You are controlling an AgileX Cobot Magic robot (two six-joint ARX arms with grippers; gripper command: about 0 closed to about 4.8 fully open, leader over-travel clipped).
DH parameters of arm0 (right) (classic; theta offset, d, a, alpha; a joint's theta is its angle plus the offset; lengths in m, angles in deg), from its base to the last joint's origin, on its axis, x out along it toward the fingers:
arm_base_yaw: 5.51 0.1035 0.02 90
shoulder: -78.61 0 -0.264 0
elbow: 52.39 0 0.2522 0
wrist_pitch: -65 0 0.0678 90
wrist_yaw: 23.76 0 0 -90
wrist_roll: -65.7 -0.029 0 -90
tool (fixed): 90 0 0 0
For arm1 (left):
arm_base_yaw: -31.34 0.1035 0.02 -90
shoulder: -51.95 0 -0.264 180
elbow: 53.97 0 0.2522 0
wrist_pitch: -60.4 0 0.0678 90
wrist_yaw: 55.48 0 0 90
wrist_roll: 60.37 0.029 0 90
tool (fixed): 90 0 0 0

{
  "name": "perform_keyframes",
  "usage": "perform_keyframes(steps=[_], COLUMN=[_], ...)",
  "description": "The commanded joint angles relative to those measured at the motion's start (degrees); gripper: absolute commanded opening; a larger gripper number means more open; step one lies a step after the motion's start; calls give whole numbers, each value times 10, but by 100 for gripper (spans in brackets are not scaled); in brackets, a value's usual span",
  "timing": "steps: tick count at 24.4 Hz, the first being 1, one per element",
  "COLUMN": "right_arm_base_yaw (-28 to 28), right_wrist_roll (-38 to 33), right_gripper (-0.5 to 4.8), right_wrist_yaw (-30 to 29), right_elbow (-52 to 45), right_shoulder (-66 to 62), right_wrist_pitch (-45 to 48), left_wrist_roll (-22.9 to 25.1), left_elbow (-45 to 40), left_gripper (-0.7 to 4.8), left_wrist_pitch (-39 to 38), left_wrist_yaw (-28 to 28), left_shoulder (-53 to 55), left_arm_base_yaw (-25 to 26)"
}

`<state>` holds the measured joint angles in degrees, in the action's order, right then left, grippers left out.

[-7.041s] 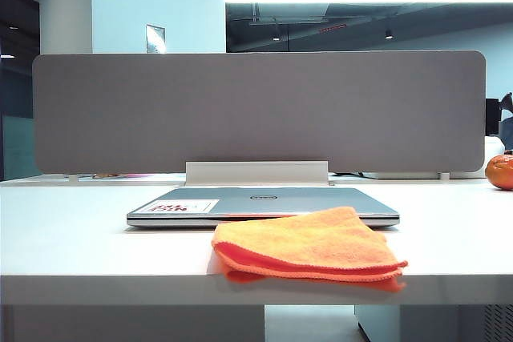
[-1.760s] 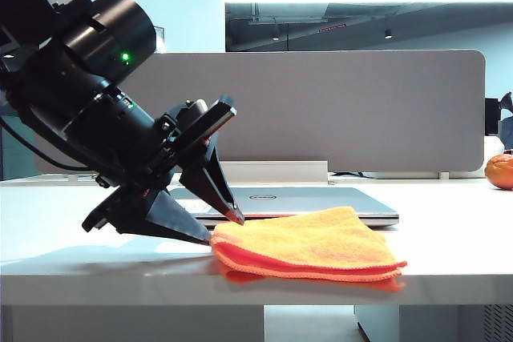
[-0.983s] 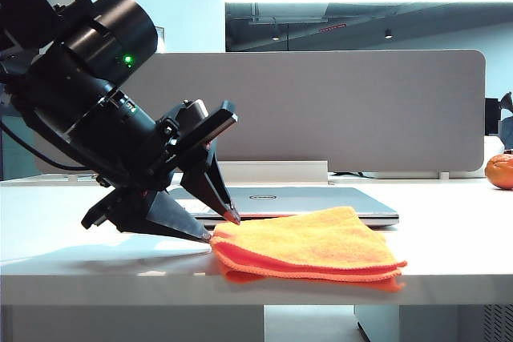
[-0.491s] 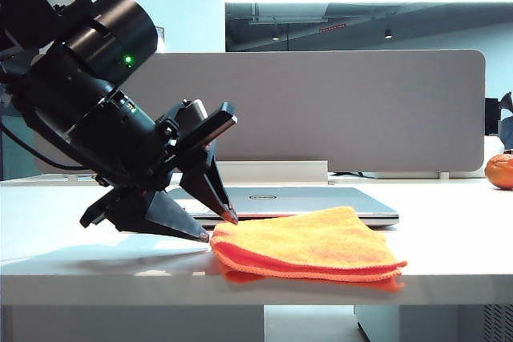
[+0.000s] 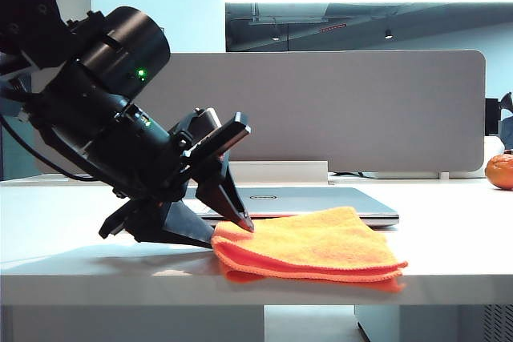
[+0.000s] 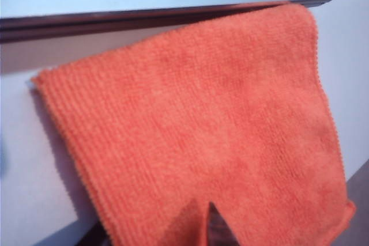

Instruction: Pick up the orange rag and put it over the laptop.

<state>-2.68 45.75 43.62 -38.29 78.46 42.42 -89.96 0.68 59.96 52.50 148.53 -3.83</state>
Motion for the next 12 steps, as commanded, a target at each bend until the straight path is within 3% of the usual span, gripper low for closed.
perform_keyframes(steps=[1, 2, 6, 10, 12], right_arm_base_yaw=[0, 0, 0, 0, 0], right_wrist_roll=[0, 0, 0, 0, 0], right_gripper=[-5, -5, -5, -5, -5], right_wrist_yaw=[0, 0, 0, 0, 0], right_elbow=[-2, -2, -2, -2, -2], right_shoulder=[1, 1, 1, 1, 1], right_wrist_pitch=[10, 10, 10, 10, 10], left_wrist_roll=[0, 0, 9, 21, 19], left_elbow=[-2, -2, -2, -2, 5], left_gripper=[183, 180, -7, -6, -6], left_wrist_pitch=[-7, -1, 11, 65, 97], left_wrist_yaw=[-2, -2, -2, 6, 45], left_shoulder=[4, 4, 4, 2, 0], left_arm_base_yaw=[-2, -2, -2, -1, -1])
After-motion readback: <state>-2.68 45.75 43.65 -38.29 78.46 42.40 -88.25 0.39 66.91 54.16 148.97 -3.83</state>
